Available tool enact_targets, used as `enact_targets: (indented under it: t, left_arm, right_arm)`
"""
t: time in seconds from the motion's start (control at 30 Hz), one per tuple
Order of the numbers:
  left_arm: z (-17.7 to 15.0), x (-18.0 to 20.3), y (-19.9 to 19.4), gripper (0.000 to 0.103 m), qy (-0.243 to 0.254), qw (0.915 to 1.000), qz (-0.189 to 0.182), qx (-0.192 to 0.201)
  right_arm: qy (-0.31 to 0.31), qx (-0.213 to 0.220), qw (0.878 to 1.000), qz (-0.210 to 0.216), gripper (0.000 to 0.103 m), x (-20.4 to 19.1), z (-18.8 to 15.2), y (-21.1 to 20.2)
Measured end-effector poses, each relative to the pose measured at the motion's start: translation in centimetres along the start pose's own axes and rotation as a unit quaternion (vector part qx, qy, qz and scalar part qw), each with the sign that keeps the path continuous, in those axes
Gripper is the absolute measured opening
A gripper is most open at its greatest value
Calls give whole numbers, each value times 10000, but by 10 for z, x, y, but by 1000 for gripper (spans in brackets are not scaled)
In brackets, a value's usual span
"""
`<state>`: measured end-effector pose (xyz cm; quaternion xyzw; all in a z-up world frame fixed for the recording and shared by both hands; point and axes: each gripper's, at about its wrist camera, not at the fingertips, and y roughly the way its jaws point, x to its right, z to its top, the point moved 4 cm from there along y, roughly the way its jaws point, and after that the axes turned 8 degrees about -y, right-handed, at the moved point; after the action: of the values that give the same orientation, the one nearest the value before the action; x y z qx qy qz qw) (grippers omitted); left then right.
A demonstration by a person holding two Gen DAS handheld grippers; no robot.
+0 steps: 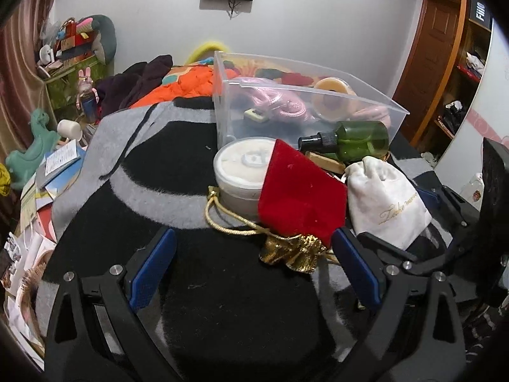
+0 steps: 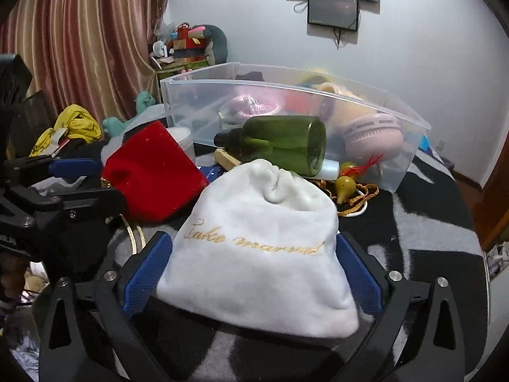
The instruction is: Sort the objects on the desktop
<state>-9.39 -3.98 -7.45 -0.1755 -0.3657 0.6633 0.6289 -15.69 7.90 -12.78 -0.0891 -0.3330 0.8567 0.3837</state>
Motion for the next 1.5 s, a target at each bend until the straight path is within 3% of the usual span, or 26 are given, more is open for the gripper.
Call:
enact_targets:
  t: [0.17,0.27,0.57,0.77,0.87,1.03,1.1,1.17,1.5]
  left_arm:
    - [3,15,5,99,178,9998,-49,-1]
    - [6,23,8,99,315,9994,82,79]
    - [9,32,20,99,301,9995,109,-64]
    - [9,39,32,99,337,9992,171,-164]
    - [8,42,40,100,362,9986,348,-135]
    - [7,42,42,98,278,9984,485,93]
    - [7,42,40,83,264,9981,526,173]
    - [7,40,38,75,276,9980,534,189]
    - [9,26,20,47,-68,9993,212,286]
  right_arm:
    - [73,77,9998,143,81,9,-4,-5]
    - [239,154,9994,198,74,12,-4,-6]
    - [683,361,9964,359,72,43,-4,-25]
    - [1195,562,9911,163,72,82,-9,-43]
    - [1219,629,9905,-20,72,91,-12,-51]
    - [1276,674,9895,78,72,89,-10,-51]
    - [1259,672,9897,104,72,88,-10,-50]
    - [1269,663,9896,152,72,90,-13,-52]
    - [1340,761,9876,287,72,94,-12,-57]
